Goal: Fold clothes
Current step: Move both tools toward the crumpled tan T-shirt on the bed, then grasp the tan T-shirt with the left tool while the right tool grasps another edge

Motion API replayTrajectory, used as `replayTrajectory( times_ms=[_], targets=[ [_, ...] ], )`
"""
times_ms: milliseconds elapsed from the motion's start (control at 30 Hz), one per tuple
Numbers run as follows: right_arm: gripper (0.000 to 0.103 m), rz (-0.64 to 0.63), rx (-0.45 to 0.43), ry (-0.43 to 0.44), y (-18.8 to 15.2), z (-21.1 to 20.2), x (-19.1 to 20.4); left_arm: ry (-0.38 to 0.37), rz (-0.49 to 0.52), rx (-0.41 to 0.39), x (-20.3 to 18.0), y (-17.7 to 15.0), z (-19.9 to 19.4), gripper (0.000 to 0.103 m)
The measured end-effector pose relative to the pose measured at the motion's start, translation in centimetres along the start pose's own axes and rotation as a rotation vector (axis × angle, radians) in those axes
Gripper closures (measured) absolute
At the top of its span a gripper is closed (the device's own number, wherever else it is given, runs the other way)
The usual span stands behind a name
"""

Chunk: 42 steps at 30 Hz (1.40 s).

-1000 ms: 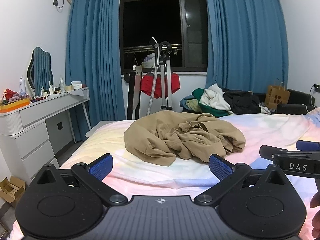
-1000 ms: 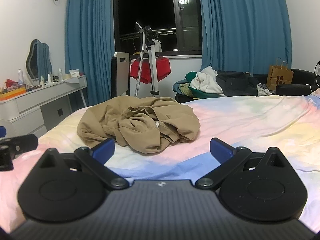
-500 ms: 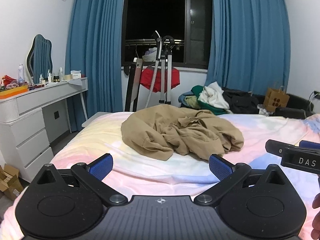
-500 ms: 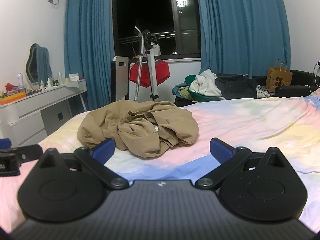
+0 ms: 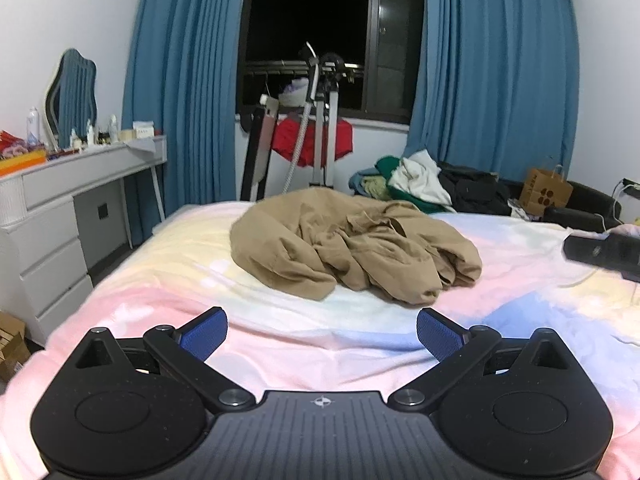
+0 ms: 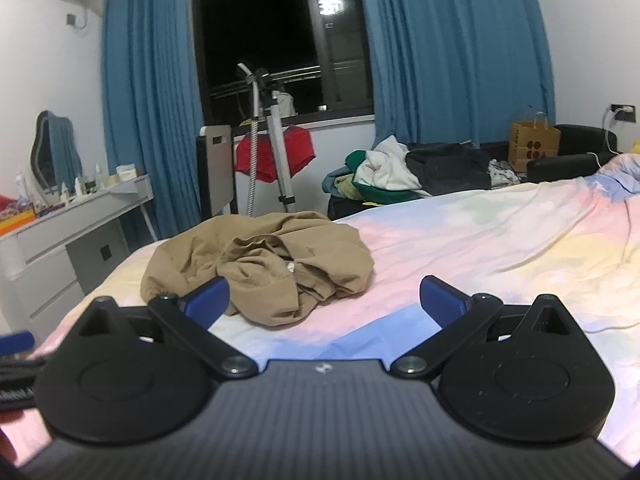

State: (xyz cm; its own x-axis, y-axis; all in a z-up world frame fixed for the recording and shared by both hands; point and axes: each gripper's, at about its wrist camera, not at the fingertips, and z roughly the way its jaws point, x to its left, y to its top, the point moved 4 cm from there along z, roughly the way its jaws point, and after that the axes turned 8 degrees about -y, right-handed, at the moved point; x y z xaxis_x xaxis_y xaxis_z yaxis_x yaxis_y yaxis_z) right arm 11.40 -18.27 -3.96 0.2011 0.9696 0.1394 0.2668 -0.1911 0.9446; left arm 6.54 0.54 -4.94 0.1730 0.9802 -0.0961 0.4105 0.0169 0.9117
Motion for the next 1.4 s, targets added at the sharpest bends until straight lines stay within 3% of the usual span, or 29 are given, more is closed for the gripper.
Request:
replayTrajectory(
  times_ms=[133,333,467,667,767,867,933,967,1000,1067,1100,1233,1400],
  targets=[
    [0.000,0.096,0.010,-0.003,0.6,0.0,-1.9,-0.025,-0.022,0.060,-0.8,0.6,3.2,0.002],
    [0.000,0.186,0.036,-0.013,0.5,1.1,-5.3,0.001,-0.099,0.026,-1.5,3.6,10.6,0.006],
    [0.000,0.269,0.076,-0.015,-0.1,2.7,-7.4,-0.007,-0.140,-0.006,-2.2,5.5,16.8,0.006],
    [0.000,0.307,0.117,-0.013,-1.4,4.9,-8.7,0.009,-0.176,0.038,-3.1,6.8,26.8,0.016],
    [0.000,0.313,0.155,-0.006,-2.5,6.2,-8.9,0.048,-0.168,0.049,-3.2,7.5,31.0,0.017],
    [0.000,0.322,0.183,0.003,-3.3,7.3,-8.9,0.105,-0.170,0.057,-2.8,7.9,34.0,0.023],
    [0.000,0.316,0.186,0.005,-3.7,7.8,-8.9,0.105,-0.191,0.061,-2.1,8.3,35.5,0.030],
    [0.000,0.313,0.187,0.004,-3.9,8.0,-8.9,0.097,-0.194,0.071,-1.9,8.4,36.1,0.046],
    [0.000,0.313,0.189,0.002,-4.0,8.2,-8.8,0.100,-0.186,0.092,-1.7,8.6,36.6,0.065],
    [0.000,0.314,0.200,0.002,-4.3,8.7,-8.7,0.101,-0.153,0.098,-1.5,8.9,36.9,0.084],
    [0.000,0.314,0.206,0.001,-4.5,9.0,-8.6,0.095,-0.137,0.092,-1.4,9.0,36.8,0.087],
    [0.000,0.270,0.192,0.016,-4.5,9.1,-7.7,0.006,-0.113,0.039,-1.1,9.8,32.8,0.091],
    [0.000,0.226,0.133,0.025,-3.8,8.3,-6.9,-0.133,-0.026,-0.015,-2.2,10.8,24.1,0.093]
  ],
)
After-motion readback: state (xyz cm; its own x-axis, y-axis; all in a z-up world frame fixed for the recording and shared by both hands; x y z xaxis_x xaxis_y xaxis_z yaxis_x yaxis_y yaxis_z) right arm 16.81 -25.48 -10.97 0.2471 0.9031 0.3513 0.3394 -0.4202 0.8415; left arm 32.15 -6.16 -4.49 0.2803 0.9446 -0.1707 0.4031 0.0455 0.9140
